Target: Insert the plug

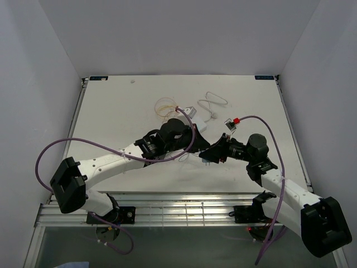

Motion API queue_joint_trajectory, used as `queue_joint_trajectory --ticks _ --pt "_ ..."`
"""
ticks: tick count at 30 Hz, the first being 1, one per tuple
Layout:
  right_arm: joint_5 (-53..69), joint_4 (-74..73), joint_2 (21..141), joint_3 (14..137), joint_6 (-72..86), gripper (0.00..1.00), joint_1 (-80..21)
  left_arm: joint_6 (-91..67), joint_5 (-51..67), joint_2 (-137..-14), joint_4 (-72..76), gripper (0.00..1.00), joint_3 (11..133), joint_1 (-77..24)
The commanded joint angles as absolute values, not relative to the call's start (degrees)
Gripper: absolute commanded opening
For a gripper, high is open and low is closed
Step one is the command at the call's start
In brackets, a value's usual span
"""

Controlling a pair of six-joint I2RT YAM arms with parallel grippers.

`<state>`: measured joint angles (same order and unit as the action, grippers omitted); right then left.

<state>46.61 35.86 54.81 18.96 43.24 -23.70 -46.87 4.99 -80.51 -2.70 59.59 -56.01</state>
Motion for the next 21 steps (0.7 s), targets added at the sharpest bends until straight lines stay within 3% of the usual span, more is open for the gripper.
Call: queue_joint_trajectory --ticks 1,5,6,8,9,11,12,13,14,16,20,21 --pt "43.51 42.10 55.55 22.06 44.65 0.48 -24.17 -48.08 2.99 -79.63 -4.39 0.00 63.01 -58.45" --pt "43.85 41.49 55.28 23.20 43.51 0.36 -24.34 -47.29 3.43 -80.07 -5.10 0.00 63.46 -58.88" --pt "44.03 39.31 55.28 23.64 42.37 0.26 -24.35 -47.02 3.43 -80.16 -5.18 0.00 63.63 -58.97" --pt "44.56 37.10 55.02 24.52 41.14 0.19 -24.35 -46.58 2.99 -80.42 -6.32 0.00 64.24 -59.06" --pt "44.65 35.52 54.50 24.61 40.18 0.08 -24.35 -46.32 2.47 -80.33 -6.50 0.00 64.34 -59.06" --pt "44.39 34.46 53.70 24.44 39.55 0.08 -24.35 -45.88 2.46 -80.42 -7.38 0.00 65.03 -59.06" --pt "43.60 33.76 52.92 24.26 39.29 0.08 -24.35 -45.53 2.37 -80.51 -7.99 0.06 65.47 -59.06" --pt "41.51 32.27 52.48 24.17 38.94 0.08 -24.35 -45.44 2.03 -80.51 -8.87 0.36 65.83 -59.06" --pt "40.18 30.95 52.30 24.08 38.85 0.08 -24.26 -45.27 2.02 -80.51 -8.96 0.56 66.09 -59.06" --pt "37.11 26.92 52.03 24.26 38.41 0.08 -23.30 -44.74 1.06 -80.16 -9.92 0.84 66.71 -59.06" --pt "39.37 21.39 52.82 25.74 39.37 0.08 -13.30 -44.38 -1.41 -80.51 -14.41 0.94 69.43 -58.10" --pt "40.07 19.97 54.30 26.53 39.55 0.08 -6.31 -44.38 -1.41 -80.68 -15.11 0.94 70.30 -57.75"
